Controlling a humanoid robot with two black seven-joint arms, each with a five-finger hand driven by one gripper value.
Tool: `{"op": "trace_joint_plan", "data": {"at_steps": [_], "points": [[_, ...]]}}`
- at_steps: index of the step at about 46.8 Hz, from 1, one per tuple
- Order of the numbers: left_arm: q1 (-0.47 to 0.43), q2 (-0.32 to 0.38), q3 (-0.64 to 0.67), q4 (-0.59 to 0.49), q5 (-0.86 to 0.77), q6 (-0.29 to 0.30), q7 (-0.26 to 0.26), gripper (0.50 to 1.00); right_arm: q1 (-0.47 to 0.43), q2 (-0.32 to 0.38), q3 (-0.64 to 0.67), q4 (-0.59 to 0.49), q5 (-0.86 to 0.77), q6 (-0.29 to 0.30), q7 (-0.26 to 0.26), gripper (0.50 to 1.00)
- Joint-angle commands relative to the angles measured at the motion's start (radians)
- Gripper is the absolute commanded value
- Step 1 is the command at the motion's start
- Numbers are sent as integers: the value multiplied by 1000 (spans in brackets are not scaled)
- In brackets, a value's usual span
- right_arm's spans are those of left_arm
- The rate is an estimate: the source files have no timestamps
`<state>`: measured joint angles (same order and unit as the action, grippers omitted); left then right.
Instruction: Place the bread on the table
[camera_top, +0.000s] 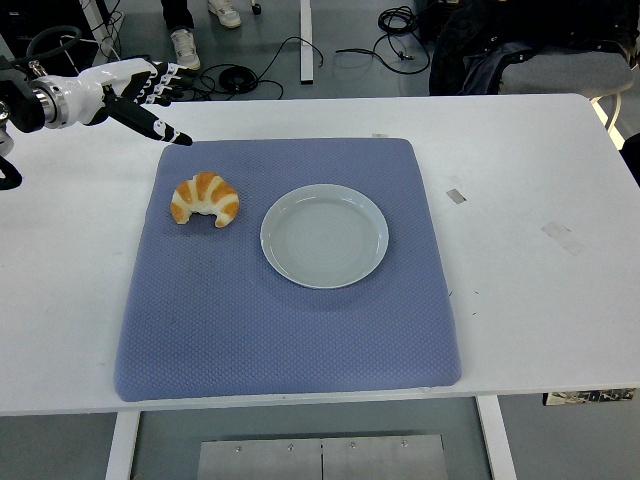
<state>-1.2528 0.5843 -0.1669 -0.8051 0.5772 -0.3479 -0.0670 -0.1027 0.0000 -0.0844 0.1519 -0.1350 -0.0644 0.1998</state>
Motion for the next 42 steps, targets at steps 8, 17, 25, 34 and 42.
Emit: {"op": "trace_joint_plan", "data": {"at_steps": [8, 17, 25, 34, 42], "points": [[29, 9, -71, 50, -31, -36, -11, 943, 0, 0, 0, 0, 0, 0, 0, 1000], [46, 26, -131, 50, -69, -74, -10, 943, 0, 0, 0, 0, 0, 0, 0, 1000], [49, 31, -131, 50, -71, -83, -10, 943, 0, 0, -1, 3, 0, 0, 0, 1000], [49, 29, -123, 50, -69, -83, -8, 943, 0, 0, -2, 3, 0, 2, 0, 1000], [50, 26, -121, 50, -63, -82, -8, 943, -20, 0, 0, -2, 0, 0, 0, 1000]]}}
